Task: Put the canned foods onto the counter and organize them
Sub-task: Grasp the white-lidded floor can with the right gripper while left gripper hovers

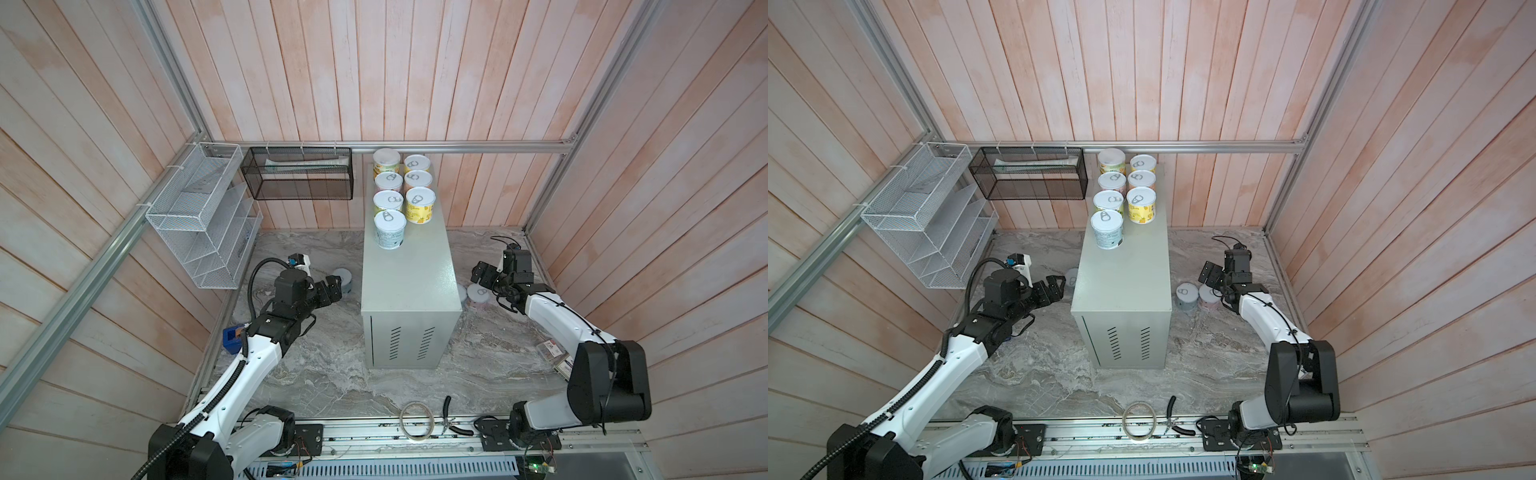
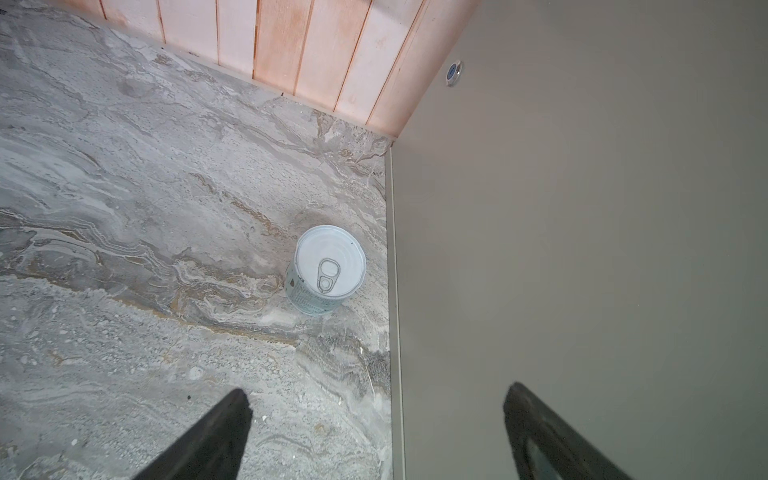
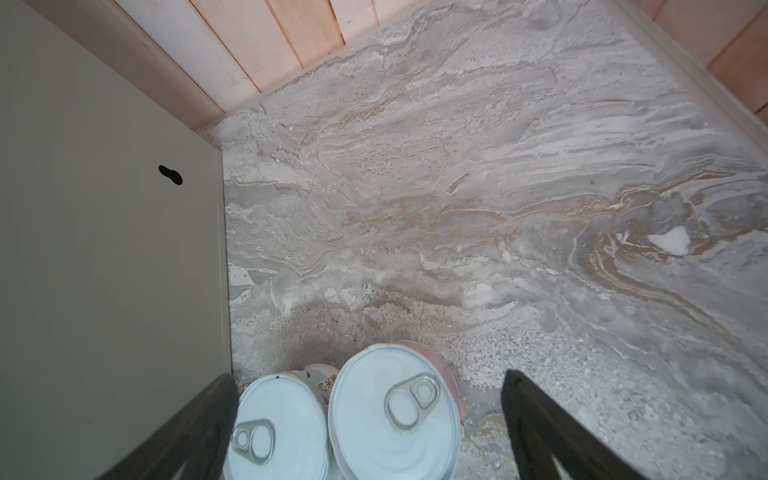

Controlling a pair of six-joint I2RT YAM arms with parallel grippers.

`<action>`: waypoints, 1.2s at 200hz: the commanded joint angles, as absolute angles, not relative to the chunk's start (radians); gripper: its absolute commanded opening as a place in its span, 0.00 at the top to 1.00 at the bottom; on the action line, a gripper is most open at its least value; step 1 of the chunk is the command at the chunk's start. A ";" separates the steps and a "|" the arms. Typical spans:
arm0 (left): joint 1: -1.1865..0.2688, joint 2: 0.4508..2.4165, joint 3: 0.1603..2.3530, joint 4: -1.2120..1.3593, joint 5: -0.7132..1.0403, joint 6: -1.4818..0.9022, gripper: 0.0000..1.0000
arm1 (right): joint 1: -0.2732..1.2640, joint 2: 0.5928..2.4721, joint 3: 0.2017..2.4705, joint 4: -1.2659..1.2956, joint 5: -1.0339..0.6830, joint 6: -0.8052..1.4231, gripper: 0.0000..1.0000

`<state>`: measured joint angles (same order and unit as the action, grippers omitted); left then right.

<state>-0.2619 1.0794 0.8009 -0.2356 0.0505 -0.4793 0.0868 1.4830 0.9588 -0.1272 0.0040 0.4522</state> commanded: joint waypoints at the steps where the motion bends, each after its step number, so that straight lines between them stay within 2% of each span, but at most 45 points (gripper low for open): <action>1: -0.259 1.095 0.783 -0.200 0.074 -0.477 0.03 | 0.079 1.536 0.997 -0.115 -0.032 0.473 0.02; 77: -0.260 1.123 0.788 -0.198 0.073 -0.462 0.04 | 0.076 1.636 0.983 -0.103 -0.098 0.506 0.08; 125: -0.260 1.148 0.790 -0.197 0.082 -0.457 0.05 | 0.077 1.626 0.920 -0.110 -0.098 0.512 0.10; 166: -0.261 1.152 0.776 -0.184 0.086 -0.462 0.05 | 0.077 1.607 0.882 -0.151 -0.063 0.493 0.10; 240: -0.261 1.167 0.779 -0.174 0.087 -0.462 0.06 | 0.077 1.552 0.835 -0.200 0.103 0.489 0.10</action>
<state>-0.2619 1.1553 0.7944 -0.2028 0.0746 -0.4747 0.0780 1.5730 0.8513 -0.1516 0.0116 0.4984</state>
